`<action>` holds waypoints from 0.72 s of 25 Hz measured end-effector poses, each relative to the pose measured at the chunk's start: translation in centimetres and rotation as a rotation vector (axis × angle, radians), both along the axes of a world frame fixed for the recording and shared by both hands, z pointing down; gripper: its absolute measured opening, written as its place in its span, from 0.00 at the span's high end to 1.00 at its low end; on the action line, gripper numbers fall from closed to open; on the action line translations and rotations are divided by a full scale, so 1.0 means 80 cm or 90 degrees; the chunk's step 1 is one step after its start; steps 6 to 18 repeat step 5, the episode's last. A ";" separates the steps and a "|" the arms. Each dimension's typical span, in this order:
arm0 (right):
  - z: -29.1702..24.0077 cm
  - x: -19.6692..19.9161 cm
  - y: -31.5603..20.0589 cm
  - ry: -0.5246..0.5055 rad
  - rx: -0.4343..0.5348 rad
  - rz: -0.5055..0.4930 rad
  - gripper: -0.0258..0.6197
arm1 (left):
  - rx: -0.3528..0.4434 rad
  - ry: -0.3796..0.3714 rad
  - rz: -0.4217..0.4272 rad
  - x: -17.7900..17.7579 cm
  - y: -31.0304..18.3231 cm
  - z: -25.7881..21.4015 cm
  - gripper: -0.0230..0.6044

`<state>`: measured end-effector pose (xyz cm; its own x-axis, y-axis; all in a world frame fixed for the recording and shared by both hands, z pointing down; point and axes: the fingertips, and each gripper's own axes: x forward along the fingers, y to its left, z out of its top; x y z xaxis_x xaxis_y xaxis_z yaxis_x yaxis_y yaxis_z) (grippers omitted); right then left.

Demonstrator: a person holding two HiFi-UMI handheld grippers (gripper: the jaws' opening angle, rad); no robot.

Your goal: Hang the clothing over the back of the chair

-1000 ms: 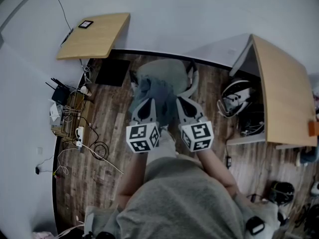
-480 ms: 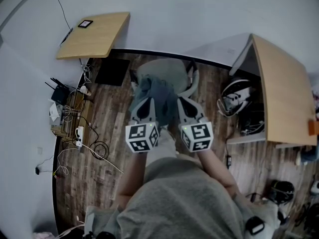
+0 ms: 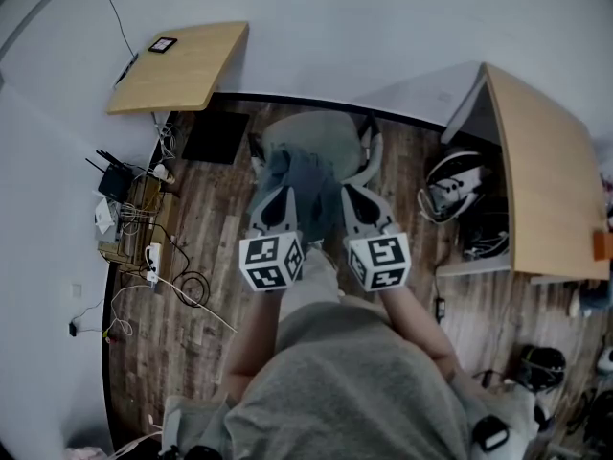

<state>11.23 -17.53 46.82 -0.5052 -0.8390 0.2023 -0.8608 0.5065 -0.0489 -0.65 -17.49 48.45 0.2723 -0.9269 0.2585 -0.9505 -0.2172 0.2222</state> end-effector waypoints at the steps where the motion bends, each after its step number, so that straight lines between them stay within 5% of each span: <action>1: 0.000 0.000 -0.001 0.001 0.000 0.000 0.96 | -0.001 0.000 -0.001 0.000 -0.001 0.001 0.97; 18: 0.001 0.004 -0.003 0.002 -0.001 0.002 0.96 | -0.007 0.000 -0.001 0.001 -0.003 0.003 0.97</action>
